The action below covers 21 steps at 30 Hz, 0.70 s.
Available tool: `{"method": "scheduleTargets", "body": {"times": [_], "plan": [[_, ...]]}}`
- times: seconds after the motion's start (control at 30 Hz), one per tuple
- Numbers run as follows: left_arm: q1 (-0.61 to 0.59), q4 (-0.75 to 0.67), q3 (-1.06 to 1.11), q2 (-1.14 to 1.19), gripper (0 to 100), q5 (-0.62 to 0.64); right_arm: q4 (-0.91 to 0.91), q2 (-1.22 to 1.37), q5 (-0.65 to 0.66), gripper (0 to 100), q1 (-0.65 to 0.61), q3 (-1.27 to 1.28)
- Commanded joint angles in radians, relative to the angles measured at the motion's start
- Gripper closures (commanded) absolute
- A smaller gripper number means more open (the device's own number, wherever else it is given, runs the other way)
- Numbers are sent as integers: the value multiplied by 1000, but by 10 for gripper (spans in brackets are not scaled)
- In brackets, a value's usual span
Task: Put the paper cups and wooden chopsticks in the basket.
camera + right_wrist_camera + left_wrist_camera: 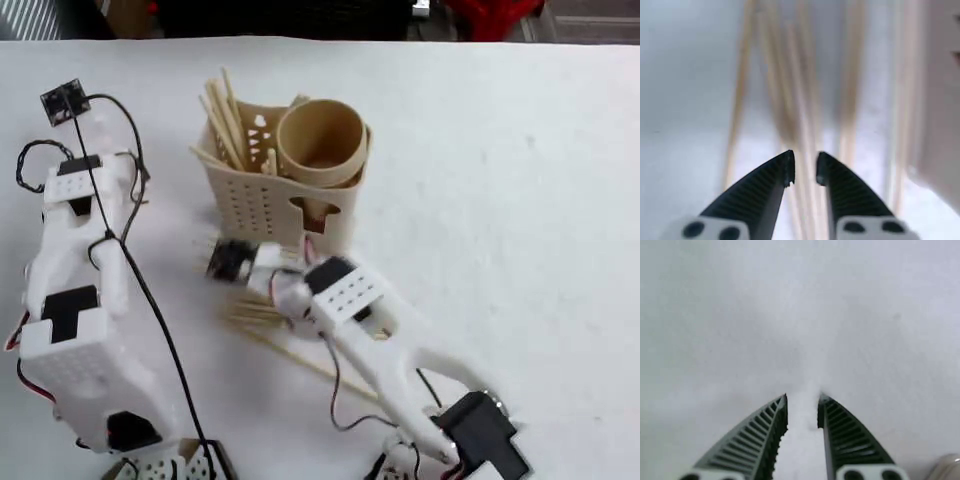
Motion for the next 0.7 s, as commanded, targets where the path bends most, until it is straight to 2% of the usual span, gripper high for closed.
{"method": "scheduleTargets", "body": {"times": [0.0, 0.27, 0.47, 0.67], "plan": [[-7, -15, -5, -8, 879, 0, 28, -18, -29, 866, -84, 18], [-4, -18, -6, -8, 879, 0, 70, -102, -68, 906, -111, 38], [-5, -18, -6, -8, 879, 0, 2, -114, -60, 895, -213, 144], [-7, -15, -6, -8, 879, 0, -28, -113, -60, 879, -185, 146]]}}
